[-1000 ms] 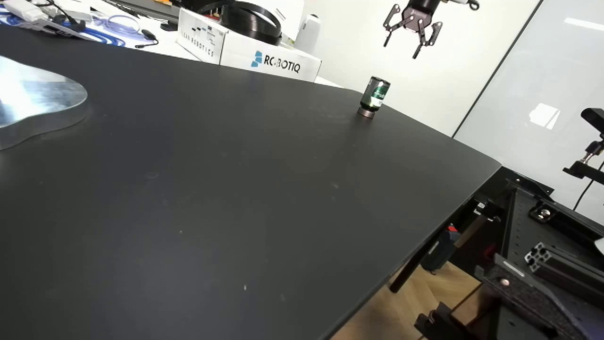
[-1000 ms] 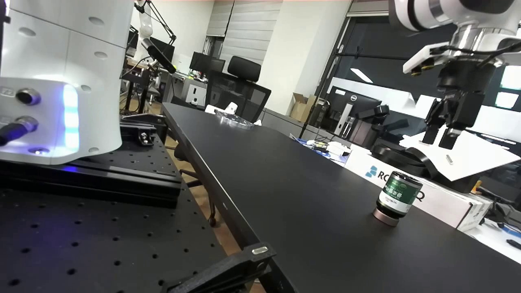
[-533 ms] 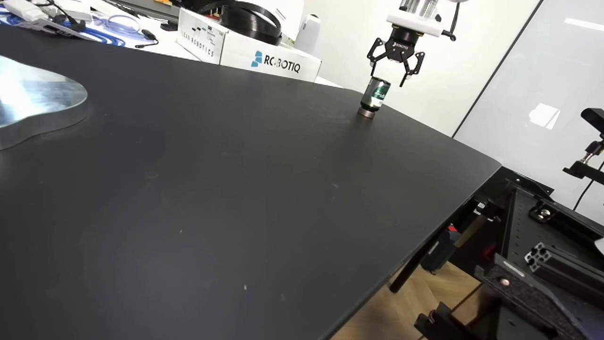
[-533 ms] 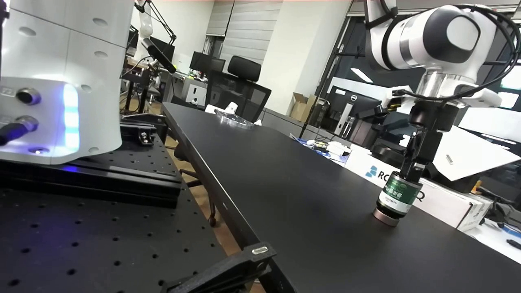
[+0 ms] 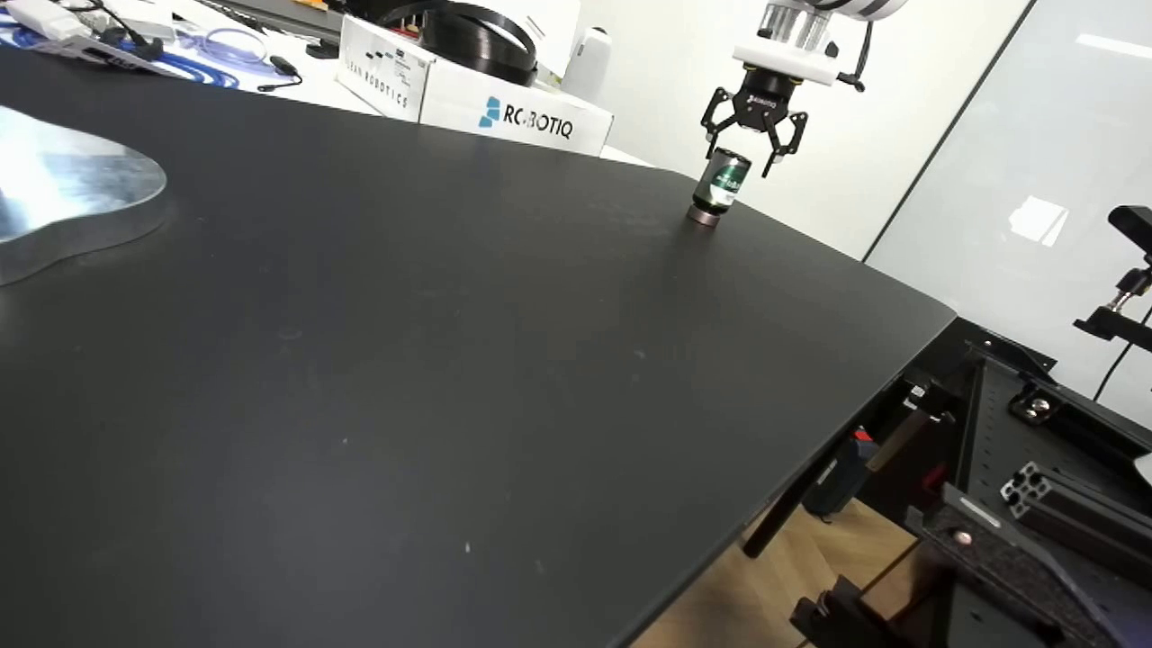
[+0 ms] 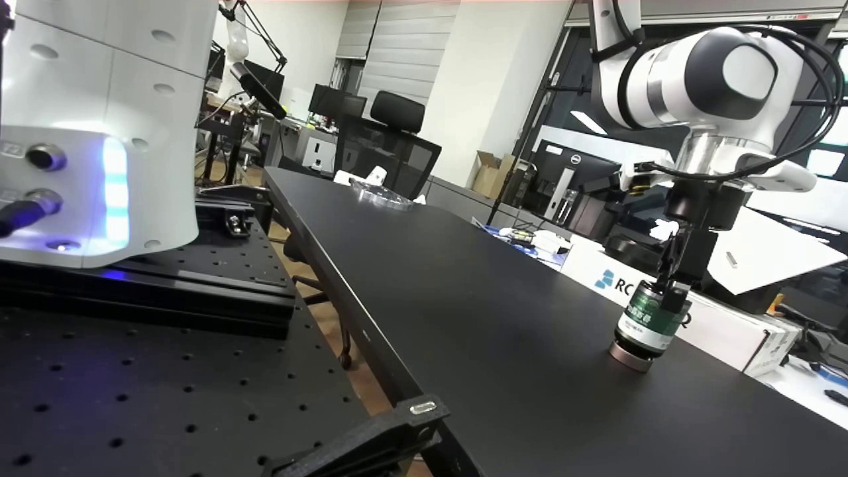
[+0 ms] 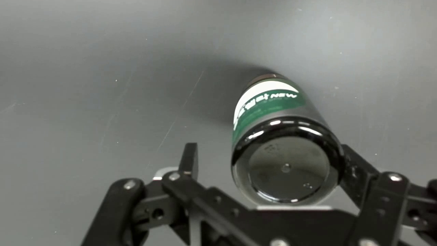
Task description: Move the bottle forward then to the left then twist it ninety degrees.
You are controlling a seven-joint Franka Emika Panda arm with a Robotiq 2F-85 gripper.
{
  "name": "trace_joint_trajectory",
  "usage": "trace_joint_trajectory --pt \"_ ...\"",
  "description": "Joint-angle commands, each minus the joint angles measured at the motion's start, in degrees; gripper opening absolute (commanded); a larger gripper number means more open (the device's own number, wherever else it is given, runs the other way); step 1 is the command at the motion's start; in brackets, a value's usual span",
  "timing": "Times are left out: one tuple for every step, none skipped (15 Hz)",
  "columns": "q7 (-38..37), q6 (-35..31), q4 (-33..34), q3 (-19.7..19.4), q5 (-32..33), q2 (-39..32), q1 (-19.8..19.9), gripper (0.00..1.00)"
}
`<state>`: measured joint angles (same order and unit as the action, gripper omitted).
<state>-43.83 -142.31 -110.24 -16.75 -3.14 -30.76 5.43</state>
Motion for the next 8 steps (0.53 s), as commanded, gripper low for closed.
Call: trace_joint_trajectory --pt "-2.07 0.35 2.03 -1.00 0.64 -1.31 -0.42 1.00" --pt "-1.70 0.84 2.39 -1.06 0.77 -1.51 -0.34 1.00" --pt "-1.26 0.68 2.47 -0.97 0.70 -1.58 -0.19 0.75" --pt "-1.16 1.00 2.59 -1.00 0.74 -1.54 -0.17 0.75" --pt "-1.17 1.32 2.70 -1.08 0.85 -1.45 -0.23 0.67" --pt "-1.22 1.97 2.87 -1.15 0.95 -1.20 -0.28 0.60" --pt "-0.94 2.69 3.14 -0.96 0.69 -0.95 -0.07 0.51" --pt "-0.63 3.46 3.41 -0.78 0.50 -0.73 0.11 0.45"
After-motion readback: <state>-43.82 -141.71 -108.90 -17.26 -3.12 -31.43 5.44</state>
